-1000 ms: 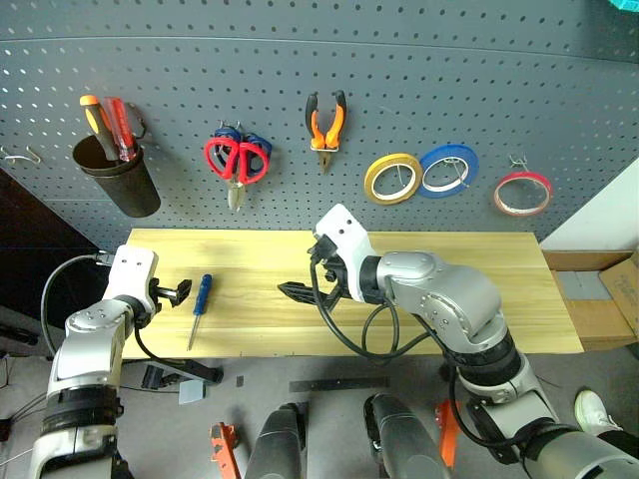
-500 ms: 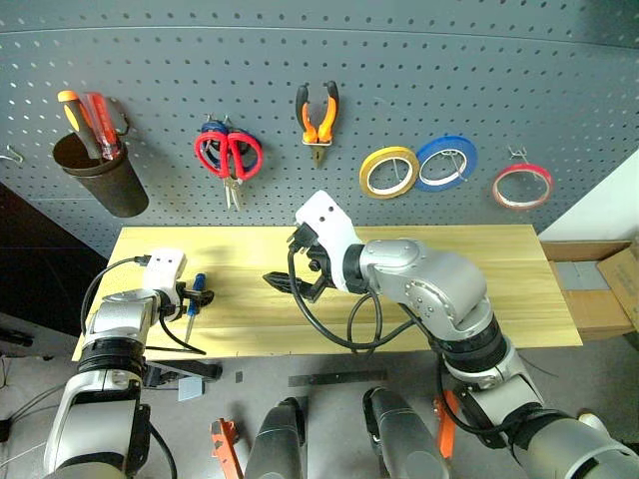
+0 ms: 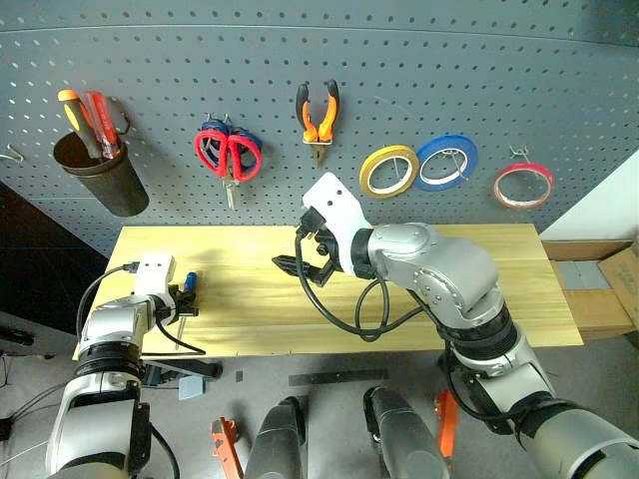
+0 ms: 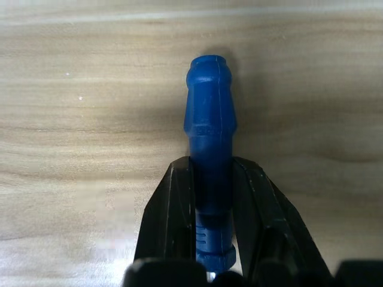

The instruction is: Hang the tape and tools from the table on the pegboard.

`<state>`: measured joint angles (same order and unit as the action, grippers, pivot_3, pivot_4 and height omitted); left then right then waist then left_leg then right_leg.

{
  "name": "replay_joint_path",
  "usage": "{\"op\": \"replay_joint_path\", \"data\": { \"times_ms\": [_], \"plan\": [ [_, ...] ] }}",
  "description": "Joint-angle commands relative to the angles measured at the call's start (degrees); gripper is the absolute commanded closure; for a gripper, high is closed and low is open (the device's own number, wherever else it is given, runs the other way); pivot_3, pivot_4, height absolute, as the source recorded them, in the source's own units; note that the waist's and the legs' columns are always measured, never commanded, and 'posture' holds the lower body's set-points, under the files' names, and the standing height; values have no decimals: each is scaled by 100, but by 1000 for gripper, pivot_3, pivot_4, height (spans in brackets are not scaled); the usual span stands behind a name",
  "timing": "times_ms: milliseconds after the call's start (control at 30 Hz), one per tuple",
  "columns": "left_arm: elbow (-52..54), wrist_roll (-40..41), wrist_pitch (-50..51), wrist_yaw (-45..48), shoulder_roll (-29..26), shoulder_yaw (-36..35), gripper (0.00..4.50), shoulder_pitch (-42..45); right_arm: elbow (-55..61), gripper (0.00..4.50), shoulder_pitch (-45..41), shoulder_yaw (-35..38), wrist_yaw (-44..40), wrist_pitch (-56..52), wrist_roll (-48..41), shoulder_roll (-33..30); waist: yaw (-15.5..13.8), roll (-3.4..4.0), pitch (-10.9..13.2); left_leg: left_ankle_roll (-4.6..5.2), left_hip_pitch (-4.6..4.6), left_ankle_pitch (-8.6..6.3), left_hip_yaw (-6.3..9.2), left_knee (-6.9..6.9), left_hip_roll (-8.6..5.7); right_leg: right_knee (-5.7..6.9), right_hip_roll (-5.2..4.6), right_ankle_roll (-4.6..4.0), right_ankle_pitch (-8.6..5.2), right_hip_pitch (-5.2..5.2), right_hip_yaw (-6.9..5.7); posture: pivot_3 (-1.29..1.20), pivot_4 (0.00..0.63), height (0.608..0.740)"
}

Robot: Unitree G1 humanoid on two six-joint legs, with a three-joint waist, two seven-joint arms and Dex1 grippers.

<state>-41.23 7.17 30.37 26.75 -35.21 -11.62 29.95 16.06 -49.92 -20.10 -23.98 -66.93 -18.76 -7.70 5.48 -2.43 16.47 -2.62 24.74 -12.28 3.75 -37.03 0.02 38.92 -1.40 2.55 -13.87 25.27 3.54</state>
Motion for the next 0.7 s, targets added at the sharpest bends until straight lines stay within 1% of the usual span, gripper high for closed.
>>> {"op": "replay_joint_path", "data": {
  "times_ms": [33, 100, 133, 167, 233, 267, 333, 433, 533, 633, 700],
  "plan": [
    [1615, 117, -845, -94, 68, -205, 3973, -563, 514, 0, -24, -13, -371, 411, -137, -180, 0, -1, 0, -1, 5, -1, -1, 2, 2, -4, -17, -1, 1, 3, 2, -132, 310, 740],
    [2769, 109, -1274, -328, 201, -368, 3973, -1115, 685, 0, 63, 19, -601, 755, -183, -337, -14, -5, -2, -2, 8, -1, 0, 8, 0, -13, -28, -1, 1, 6, -2, -128, 299, 740],
    [3157, 104, -1396, -425, 252, -423, 3973, -1311, 735, 0, 93, 12, -697, 909, -178, -408, -16, -4, -2, -4, 11, -2, 3, 9, 2, -20, -30, -1, 1, 6, -3, -128, 299, 740],
    [3615, 112, -1520, -524, 331, -490, 3973, -1517, 794, 0, 116, 2, -821, 1117, -149, -519, -27, -4, -3, -4, 10, -3, -1, 13, 1, -24, -33, -2, 1, 6, -1, -124, 286, 740],
    [4235, 63, -1737, -679, 422, -545, 3973, -1727, 828, 0, 126, 90, -1004, 1446, -142, -651, -39, -5, -4, -4, 10, -3, 0, 15, 0, -28, -35, -2, 1, 4, -3, -106, 263, 740],
    [4504, 22, -1841, -747, 446, -563, 3973, -1804, 847, 0, 125, 164, -1070, 1570, -165, -689, -40, -6, -4, -4, 9, -3, 0, 14, -3, -26, -37, -2, 1, 4, -2, -106, 263, 740],
    [4844, -113, -2080, -885, 407, -574, 3973, -1794, 794, 0, 99, 247, -1196, 1899, -139, -758, -54, -8, -7, -3, 9, -3, 1, 10, -6, -21, -36, -1, 1, 3, -5, -82, 240, 740],
    [5055, -281, -2416, -1112, 291, -669, 3973, -1547, 627, 0, 69, 303, -1357, 2374, -85, -786, -71, -14, -20, -4, 8, -2, 5, 7, -11, -17, -35, -1, 1, 0, -13, -57, 211, 740],
    [5107, -266, -2681, -1285, 195, -848, 3973, -1109, 401, 0, -14, 396, -1448, 2619, -96, -754, -80, -26, -32, -4, 9, -1, 3, 5, -16, -15, -32, -1, 1, -1, -18, -36, 186, 740],
    [4906, -220, -2844, -1442, 61, -1019, 3973, -499, 89, 0, -164, 502, -1480, 2807, -90, -663, -84, -35, -42, -5, 9, 0, -3, 5, -20, -12, -29, -1, 1, -1, -24, -30, 167, 740],
    [4529, -194, -2986, -1483, -55, -1063, 3973, -9, -186, 0, -322, 565, -1384, 2953, 5, -562, -87, -37, -68, -5, 9, 0, -10, 6, -22, -11, -27, -1, 1, 0, -25, -32, 158, 740]
  ]
}}
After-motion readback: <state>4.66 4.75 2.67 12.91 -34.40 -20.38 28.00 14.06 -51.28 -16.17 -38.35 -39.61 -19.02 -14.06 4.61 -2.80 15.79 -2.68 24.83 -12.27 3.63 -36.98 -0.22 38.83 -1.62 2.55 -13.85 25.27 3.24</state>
